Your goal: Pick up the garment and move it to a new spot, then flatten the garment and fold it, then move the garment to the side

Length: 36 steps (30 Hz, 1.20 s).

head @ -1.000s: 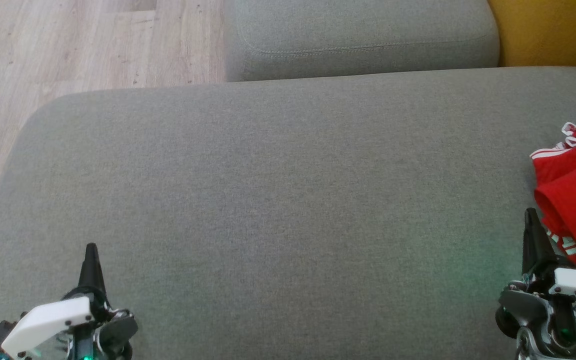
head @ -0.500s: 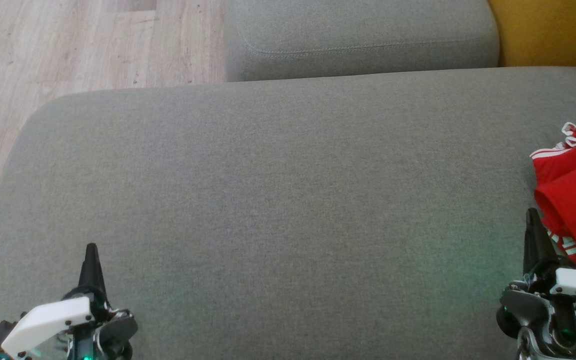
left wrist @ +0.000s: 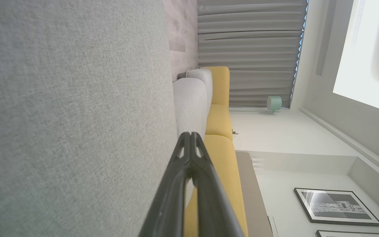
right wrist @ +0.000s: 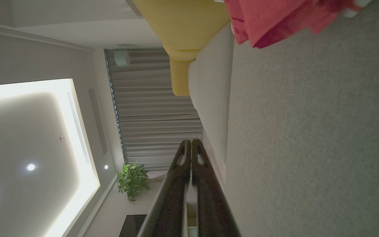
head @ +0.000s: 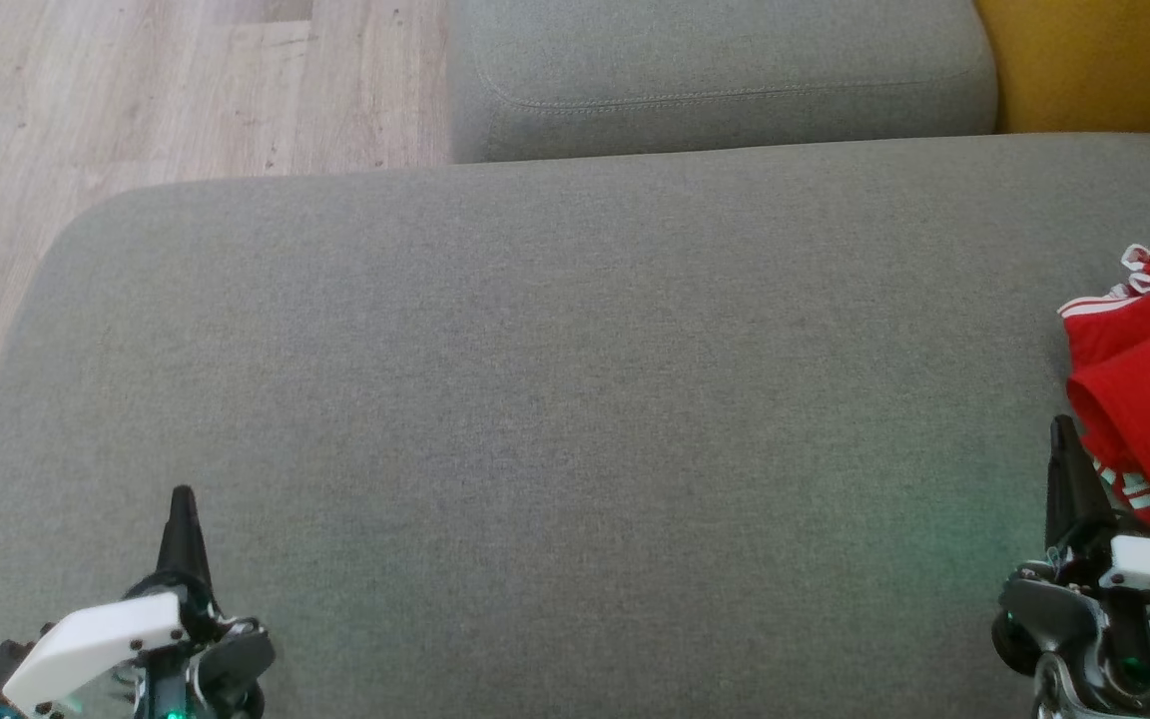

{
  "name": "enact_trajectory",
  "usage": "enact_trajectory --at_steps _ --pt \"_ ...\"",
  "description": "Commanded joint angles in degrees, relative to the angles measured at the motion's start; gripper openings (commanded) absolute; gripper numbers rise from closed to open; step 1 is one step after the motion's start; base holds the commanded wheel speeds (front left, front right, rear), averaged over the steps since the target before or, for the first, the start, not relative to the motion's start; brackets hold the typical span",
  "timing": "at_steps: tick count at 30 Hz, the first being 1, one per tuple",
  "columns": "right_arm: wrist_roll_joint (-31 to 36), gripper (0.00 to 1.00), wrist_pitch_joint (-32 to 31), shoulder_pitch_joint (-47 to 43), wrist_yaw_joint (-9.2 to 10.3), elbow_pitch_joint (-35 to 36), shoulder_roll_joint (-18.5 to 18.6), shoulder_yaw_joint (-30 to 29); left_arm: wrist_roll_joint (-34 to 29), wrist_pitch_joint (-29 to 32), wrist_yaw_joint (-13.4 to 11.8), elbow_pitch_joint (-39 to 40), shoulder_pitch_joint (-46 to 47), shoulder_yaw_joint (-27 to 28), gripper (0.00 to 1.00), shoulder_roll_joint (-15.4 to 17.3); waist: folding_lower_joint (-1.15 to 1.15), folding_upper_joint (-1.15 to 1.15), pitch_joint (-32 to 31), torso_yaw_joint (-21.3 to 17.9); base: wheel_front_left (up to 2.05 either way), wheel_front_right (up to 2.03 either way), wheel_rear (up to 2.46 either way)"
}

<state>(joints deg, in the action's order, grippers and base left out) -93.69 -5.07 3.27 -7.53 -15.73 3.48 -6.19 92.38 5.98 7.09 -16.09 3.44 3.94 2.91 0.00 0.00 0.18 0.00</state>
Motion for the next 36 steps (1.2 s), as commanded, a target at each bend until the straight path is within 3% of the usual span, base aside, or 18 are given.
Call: enact_trajectory --at_steps 1,36 --pt "0.4 0.00 -0.4 2.8 0.04 1.8 0.4 1.0 0.1 0.2 0.4 2.0 2.7 2.2 0.00 0.2 0.00 0.00 0.0 0.0 0.00 0.00 0.00" --pt "0.9 0.00 -0.8 2.8 0.04 1.7 0.0 0.5 -0.1 0.4 0.4 2.0 2.7 2.4 0.00 0.1 0.00 0.00 0.0 0.0 0.00 0.00 0.00"
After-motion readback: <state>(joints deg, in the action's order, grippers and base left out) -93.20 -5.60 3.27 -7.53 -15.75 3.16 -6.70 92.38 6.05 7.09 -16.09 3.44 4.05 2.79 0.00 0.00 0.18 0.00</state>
